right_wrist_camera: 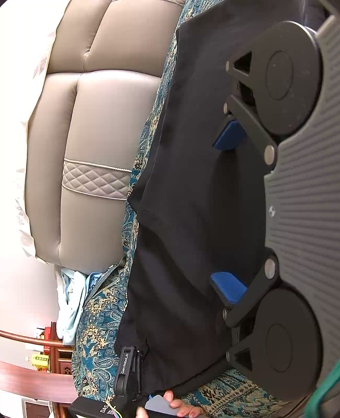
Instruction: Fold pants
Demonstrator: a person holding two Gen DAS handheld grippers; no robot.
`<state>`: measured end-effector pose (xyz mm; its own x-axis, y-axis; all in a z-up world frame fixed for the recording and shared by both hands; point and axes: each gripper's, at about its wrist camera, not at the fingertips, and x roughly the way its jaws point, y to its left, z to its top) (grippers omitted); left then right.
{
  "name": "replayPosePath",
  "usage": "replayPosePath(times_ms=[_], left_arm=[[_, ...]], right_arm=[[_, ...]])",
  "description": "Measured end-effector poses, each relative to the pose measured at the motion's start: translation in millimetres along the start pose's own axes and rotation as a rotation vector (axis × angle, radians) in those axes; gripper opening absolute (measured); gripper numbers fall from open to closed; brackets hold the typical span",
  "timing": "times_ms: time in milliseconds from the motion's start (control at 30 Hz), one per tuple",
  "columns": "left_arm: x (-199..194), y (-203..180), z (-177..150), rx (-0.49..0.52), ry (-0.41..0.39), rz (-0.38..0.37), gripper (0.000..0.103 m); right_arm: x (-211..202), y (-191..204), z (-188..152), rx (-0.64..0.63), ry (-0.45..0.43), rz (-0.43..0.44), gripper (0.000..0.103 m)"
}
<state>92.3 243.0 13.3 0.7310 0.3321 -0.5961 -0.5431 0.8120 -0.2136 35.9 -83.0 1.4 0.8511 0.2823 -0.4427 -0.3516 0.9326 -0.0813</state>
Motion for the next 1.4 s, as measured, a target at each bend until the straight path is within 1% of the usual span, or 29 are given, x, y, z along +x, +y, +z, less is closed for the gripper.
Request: replayPosePath(times_ms=[200, 267, 333, 367, 433, 467, 533, 567, 633, 733, 833, 900, 967, 1000, 1067, 1100, 1133, 1167, 1200, 1267, 1300, 1367, 1400], left_arm=[[1, 3, 2, -0.002, 0.001, -0.011, 0.102], [-1, 4, 1, -0.009, -0.004, -0.011, 0.099], [-5, 6, 0, -0.021, -0.022, 0.007, 0.080], [-7, 8, -1, -0.028, -0.029, 0.013, 0.075], [-9, 13, 0, -0.053, -0.036, 0.015, 0.057], [-10, 15, 0, -0.064, -0.038, 0.019, 0.052], [-13, 20, 1, -0.092, -0.044, 0.008, 0.039], [-16, 23, 1, -0.112, -0.051, -0.006, 0.036], [-22, 26, 2, -0.130, -0.067, -0.021, 0.026], [-32, 28, 2, -0.137, -0.099, -0.045, 0.017], [-42, 30, 4, -0.152, -0.121, -0.077, 0.014], [-47, 29, 7, -0.143, -0.133, -0.090, 0.014], [-52, 26, 8, -0.129, -0.139, -0.092, 0.014], [-51, 24, 9, -0.132, -0.132, -0.085, 0.016], [-42, 27, 8, -0.164, -0.079, -0.053, 0.028], [-35, 30, 8, -0.190, -0.043, -0.028, 0.041], [-28, 35, 6, -0.229, -0.003, -0.009, 0.047], [-22, 40, 3, -0.265, 0.021, -0.020, 0.049], [-24, 41, 2, -0.271, -0.015, -0.036, 0.053], [-20, 39, 5, -0.260, -0.006, -0.044, 0.056], [-18, 37, 7, -0.248, -0.001, -0.044, 0.056], [-16, 36, 10, -0.244, 0.005, -0.032, 0.039], [-17, 38, 11, -0.262, 0.004, -0.043, 0.031]], right_arm=[[0, 0, 0, 0.000, -0.001, -0.001, 0.103], [0, 1, 0, 0.000, -0.001, -0.001, 0.103], [0, 1, -1, 0.000, -0.001, -0.002, 0.103], [0, 1, -1, 0.000, -0.001, -0.002, 0.103], [0, 1, -1, 0.000, -0.002, -0.001, 0.103], [0, 1, -1, 0.000, -0.001, -0.001, 0.103], [0, 1, -1, 0.000, -0.002, -0.002, 0.103], [0, 1, -1, 0.000, -0.002, -0.002, 0.103], [0, 1, -1, 0.000, -0.002, -0.002, 0.103], [0, 1, -1, 0.001, -0.001, -0.001, 0.103], [0, 1, 0, 0.003, 0.002, 0.003, 0.103], [0, -1, 2, 0.003, 0.008, 0.017, 0.103], [0, -2, 3, 0.002, 0.014, 0.034, 0.103], [0, -3, 3, 0.001, 0.015, 0.040, 0.103], [1, -3, 4, -0.001, 0.015, 0.046, 0.103], [1, -3, 4, -0.002, 0.014, 0.048, 0.103], [1, -3, 4, -0.002, 0.013, 0.048, 0.103], [0, -3, 4, -0.002, 0.011, 0.048, 0.103], [0, -3, 3, -0.001, 0.009, 0.049, 0.103], [0, -3, 2, -0.001, 0.006, 0.047, 0.103], [0, -3, 2, -0.001, 0.006, 0.047, 0.103], [0, -3, 2, 0.001, 0.006, 0.049, 0.103], [1, -3, 2, 0.001, 0.008, 0.052, 0.103]])
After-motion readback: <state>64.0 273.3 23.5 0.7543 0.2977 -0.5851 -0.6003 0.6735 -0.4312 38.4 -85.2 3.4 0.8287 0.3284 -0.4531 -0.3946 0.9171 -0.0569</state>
